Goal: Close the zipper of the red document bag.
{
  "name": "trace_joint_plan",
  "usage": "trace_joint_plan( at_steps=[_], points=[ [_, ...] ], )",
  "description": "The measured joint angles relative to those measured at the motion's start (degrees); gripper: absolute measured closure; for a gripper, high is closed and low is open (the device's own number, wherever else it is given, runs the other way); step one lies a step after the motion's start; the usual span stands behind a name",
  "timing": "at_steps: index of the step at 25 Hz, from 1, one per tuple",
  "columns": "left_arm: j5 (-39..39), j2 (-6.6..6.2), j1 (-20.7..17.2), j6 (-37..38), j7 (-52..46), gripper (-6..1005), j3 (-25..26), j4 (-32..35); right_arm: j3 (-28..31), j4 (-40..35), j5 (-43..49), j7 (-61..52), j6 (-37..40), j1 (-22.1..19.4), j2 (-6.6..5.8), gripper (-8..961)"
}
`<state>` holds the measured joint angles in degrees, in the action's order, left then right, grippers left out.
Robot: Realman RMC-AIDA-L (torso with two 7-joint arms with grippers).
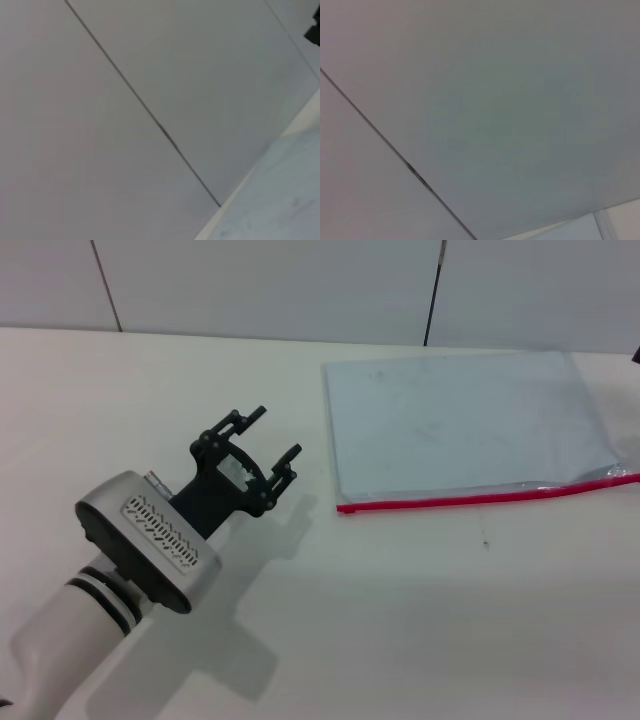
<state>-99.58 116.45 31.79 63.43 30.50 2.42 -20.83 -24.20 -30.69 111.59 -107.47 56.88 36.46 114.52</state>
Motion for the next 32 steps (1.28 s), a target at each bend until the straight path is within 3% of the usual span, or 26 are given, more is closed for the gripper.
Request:
trace_joint_plan(
  at_steps=[12, 20, 24, 32],
  points=[
    [5.08, 0.00, -1.19, 7.27, -1.26, 400, 0.13, 0.02, -1.87, 1.09, 3.61, 2.79, -3.02, 3.47, 1.10, 768],
    [5.73, -0.12, -1.95, 11.33, -10.33, 403, 0.74, 2.04, -2.11, 4.36, 8.32, 4.11, -8.51, 6.73, 1.42, 769],
    [6.21, -0.29, -2.86, 12.45, -16.78, 404, 3.66, 3.29, -1.96, 5.44, 3.10, 12.29, -7.04, 6.70, 2.12, 773],
    [6.41, -0.60, -4.30, 16.64, -27.89, 406, 4.57, 7.33, -1.61, 12.48, -16.37, 35.85, 3.54, 4.24, 2.13, 794]
  ],
)
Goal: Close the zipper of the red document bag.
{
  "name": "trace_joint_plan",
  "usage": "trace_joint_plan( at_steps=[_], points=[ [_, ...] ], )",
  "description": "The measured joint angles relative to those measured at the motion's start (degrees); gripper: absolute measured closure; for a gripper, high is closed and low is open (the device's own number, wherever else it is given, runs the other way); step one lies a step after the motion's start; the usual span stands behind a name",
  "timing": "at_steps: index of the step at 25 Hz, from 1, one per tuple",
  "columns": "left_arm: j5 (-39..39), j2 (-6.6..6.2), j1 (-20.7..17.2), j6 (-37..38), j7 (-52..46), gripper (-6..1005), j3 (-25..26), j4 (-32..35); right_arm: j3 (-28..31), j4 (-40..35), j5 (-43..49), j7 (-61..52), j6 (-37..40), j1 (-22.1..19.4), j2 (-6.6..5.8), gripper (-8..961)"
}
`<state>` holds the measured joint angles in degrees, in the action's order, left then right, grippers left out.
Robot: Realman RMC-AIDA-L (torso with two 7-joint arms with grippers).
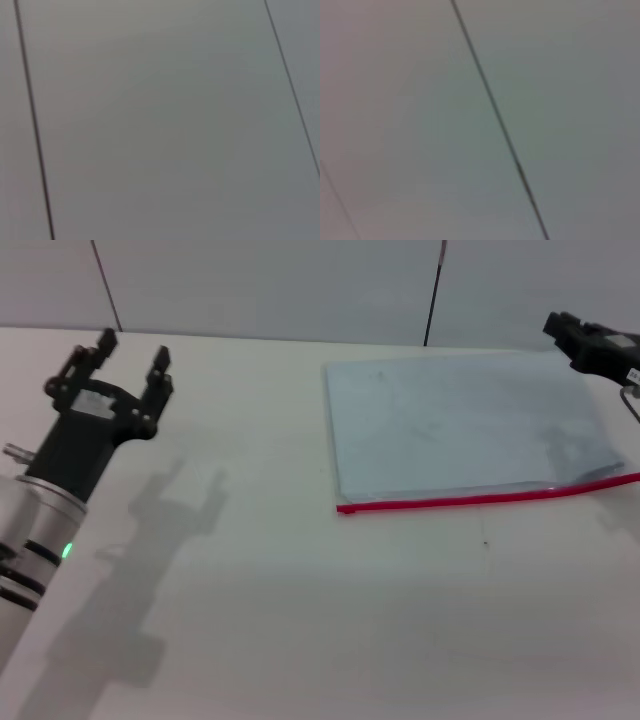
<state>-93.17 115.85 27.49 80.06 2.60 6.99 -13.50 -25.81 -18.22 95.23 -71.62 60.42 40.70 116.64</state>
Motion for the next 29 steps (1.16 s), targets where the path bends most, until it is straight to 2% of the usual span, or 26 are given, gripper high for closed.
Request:
trace_joint_plan(
  at_steps=[10, 16, 29],
  points=[
    [0.75, -0.06, -0.94, 2.55, -13.37, 409, 0.04, 5.29, -0.03, 9.76, -10.11, 22.68, 13.54, -1.20, 0.05, 810],
    [0.75, -0.16, -0.73, 2.59, -16.05, 411, -0.15, 6.00, 0.05, 15.10, -12.85, 33.00, 19.91, -1.48, 0.10, 807],
    [0.37, 0.04, -0.51, 2.55, -15.99, 411, -0.40, 6.03, 0.07, 16.41, -13.13, 34.89, 23.62, -1.58, -0.11, 799]
  ],
)
